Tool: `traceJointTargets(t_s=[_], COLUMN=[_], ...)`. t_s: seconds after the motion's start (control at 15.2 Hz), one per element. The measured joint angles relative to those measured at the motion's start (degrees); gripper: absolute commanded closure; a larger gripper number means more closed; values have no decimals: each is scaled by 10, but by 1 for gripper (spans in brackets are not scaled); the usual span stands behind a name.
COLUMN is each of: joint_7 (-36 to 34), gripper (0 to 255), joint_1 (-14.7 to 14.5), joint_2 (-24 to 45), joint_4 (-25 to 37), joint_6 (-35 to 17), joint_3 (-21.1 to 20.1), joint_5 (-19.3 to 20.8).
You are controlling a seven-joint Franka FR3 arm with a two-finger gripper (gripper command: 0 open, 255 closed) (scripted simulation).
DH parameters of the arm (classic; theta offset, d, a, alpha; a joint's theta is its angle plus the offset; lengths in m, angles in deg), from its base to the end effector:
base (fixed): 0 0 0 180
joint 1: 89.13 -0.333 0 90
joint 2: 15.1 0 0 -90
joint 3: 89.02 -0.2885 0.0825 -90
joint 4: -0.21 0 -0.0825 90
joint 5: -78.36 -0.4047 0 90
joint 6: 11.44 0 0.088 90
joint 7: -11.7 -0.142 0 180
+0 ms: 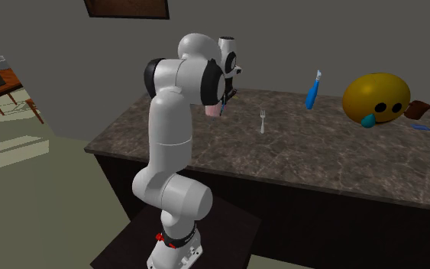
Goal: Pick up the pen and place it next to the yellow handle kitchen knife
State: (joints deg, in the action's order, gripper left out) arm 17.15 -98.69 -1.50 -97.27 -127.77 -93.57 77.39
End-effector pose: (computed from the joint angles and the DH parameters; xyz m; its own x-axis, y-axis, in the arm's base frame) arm 0.6364 0.1589 0.3926 0.9417 0.3228 0.0949 0.3265 -0.9449 -0.0256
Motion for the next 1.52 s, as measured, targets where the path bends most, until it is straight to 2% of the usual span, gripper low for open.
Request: traceJointTargets(t_s=[0.2, 0.4, 0.46, 0.53, 0.59, 0.79, 1.52], joint_7=[4, 6, 6, 7, 8, 10, 11], gripper=[255, 255, 255, 255, 255, 255, 255], joint_1=[1, 0, -2, -4, -4, -4, -1], joint_2=[72, 164, 196, 248, 277, 299, 294], joint_4=[105, 242, 295, 385, 431, 445, 354], joint_6=[34, 79, 100, 136, 154, 147, 58], joint_3=[3, 5, 6, 7, 8, 9, 9], joint_5=[5, 9, 11, 13, 14, 14, 14])
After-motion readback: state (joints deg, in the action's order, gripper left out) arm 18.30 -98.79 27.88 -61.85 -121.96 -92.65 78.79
